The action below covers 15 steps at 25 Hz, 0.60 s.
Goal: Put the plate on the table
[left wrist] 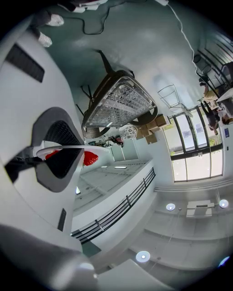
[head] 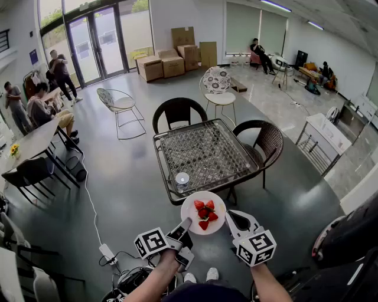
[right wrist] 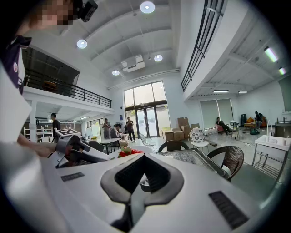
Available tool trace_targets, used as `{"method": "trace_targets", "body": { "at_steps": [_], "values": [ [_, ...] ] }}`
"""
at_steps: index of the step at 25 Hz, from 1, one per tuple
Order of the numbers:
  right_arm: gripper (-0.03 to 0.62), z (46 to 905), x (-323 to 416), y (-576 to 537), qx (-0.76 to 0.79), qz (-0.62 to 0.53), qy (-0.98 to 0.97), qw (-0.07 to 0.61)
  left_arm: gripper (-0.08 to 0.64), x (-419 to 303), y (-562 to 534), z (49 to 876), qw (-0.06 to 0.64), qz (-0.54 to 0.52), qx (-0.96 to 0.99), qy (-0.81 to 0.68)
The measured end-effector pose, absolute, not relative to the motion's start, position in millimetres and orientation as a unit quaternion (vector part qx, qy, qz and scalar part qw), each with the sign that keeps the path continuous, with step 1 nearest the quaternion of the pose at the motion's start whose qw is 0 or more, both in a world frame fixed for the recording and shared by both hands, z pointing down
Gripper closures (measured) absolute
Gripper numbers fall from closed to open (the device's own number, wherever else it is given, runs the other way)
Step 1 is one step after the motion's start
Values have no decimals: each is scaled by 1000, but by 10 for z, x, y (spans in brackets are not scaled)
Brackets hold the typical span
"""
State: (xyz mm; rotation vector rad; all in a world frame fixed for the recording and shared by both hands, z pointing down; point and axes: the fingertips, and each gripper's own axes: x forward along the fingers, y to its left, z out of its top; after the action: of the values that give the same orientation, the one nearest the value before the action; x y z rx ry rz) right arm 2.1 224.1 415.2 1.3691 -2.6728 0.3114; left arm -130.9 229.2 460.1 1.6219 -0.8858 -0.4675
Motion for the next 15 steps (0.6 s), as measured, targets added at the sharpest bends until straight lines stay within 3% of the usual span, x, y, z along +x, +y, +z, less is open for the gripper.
{"method": "trace_targets", "body": {
  "at_steps": [15],
  "values": [
    [588, 4159, 85, 2192, 449, 108, -886, 49, 545, -1230, 2270, 4637, 580, -200, 691, -382]
  ]
}}
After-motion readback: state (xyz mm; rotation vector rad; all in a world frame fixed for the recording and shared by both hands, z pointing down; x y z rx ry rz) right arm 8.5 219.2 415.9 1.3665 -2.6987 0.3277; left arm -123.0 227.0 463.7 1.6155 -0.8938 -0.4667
